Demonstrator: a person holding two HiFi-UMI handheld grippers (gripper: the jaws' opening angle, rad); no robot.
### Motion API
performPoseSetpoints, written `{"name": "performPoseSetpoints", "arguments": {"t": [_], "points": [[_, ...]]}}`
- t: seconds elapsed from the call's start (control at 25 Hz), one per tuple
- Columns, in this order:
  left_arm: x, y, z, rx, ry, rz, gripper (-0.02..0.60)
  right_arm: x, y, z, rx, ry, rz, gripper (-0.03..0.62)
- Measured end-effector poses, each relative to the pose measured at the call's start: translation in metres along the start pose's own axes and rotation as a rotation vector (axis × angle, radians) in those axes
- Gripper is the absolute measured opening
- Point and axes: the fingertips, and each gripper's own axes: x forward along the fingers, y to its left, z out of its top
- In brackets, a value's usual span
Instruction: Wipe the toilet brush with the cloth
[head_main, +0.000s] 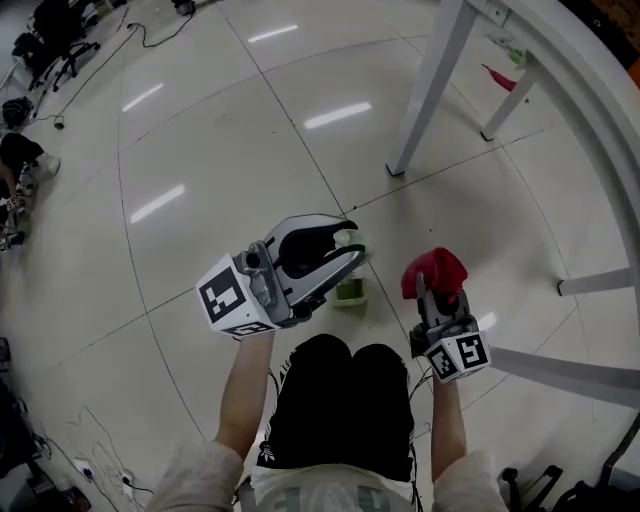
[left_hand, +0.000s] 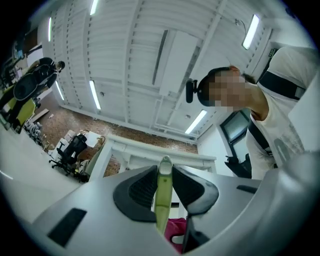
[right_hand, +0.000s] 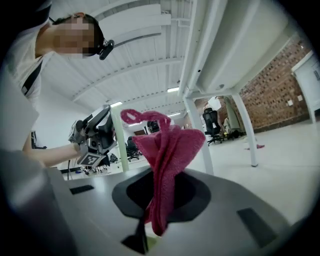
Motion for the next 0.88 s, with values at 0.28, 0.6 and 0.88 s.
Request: {"name": "performPoseSetpoints", "arguments": {"t": [0.28,0.6,0.88], "points": [[-0.022,0.012,-0.058,-0.063,0.029,0.04,0.1,-0.013,-0.032,-0.044,0.015,0.019,-0.081,0.031],[-0.038,0.025,-0.106,-0.112,0.061,0.076,0.1,-0.017,-0.035,-0.068,0.017,0.036,-0.049,0.031],[-0.055,0.03,-0.153,-0.198,0.125,0.123,0.1,-0.022,-0.021,-0.09,0.037,0.068,-0.04,0.031]]}}
